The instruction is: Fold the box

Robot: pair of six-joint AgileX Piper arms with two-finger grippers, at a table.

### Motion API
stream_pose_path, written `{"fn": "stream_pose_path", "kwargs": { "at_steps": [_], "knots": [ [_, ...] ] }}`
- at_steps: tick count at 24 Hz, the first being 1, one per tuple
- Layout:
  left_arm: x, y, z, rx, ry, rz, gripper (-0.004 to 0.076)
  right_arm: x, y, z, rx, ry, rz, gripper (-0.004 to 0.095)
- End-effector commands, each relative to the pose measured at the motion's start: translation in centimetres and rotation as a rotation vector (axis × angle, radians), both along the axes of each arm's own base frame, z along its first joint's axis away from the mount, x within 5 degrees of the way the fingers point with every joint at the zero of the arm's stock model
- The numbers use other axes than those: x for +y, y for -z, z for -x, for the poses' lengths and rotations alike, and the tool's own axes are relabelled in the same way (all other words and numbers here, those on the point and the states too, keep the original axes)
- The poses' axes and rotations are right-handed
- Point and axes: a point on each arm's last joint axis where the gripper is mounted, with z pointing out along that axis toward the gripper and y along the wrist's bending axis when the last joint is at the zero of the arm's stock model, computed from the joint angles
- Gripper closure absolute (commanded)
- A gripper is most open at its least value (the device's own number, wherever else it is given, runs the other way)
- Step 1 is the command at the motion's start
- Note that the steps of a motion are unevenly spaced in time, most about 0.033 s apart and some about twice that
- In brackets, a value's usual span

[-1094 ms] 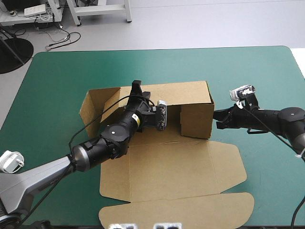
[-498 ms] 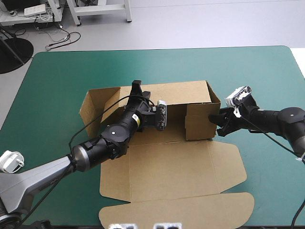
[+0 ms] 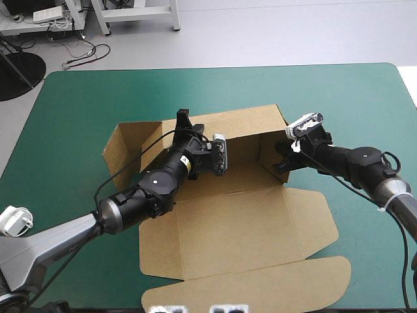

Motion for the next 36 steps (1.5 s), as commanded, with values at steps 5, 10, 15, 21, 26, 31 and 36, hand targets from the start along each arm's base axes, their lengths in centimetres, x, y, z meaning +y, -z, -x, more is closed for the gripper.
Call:
{"fn": "stream_pose_path", "kwargs": {
  "at_steps": [5,10,15,21,26,31,36],
  "knots": [
    [0.3,-1.3,0.2,-0.034,-0.016,0.029,0.0668,0.5,-2.0,0.1,-0.041,-0.006,-0.075,0.0909],
    [0.2,-1.5,0.1,-0.077,0.007,-0.011,0.0345,0.5,-2.0,0.2,-0.028,-0.004,-0.089,0.0909],
    [0.0,-2.1,0.6,-0.079,-0.103,0.137,0.0233,0.5,-1.8,0.3,0.008,0.010,-0.094,0.0909],
    [-1.9,-7.7,4.5,-0.210,-0.069,0.292,0.0425,0.3,-1.6,0.4,0.032,0.031,-0.081,0.0909],
    [-2.6,-10.4,9.4,-0.213,0.034,0.396,0.0600,0.3,-1.6,0.3,0.032,0.033,-0.080,0.0909],
    [-2.0,-11.5,11.2,-0.221,0.035,0.438,0.0610,0.2,-1.6,0.3,0.027,0.042,-0.076,0.0909],
    [-0.6,-12.4,10.6,-0.305,-0.064,0.433,0.0628,0.1,-1.6,0.2,0.040,0.065,-0.089,0.0909]
  ]
}}
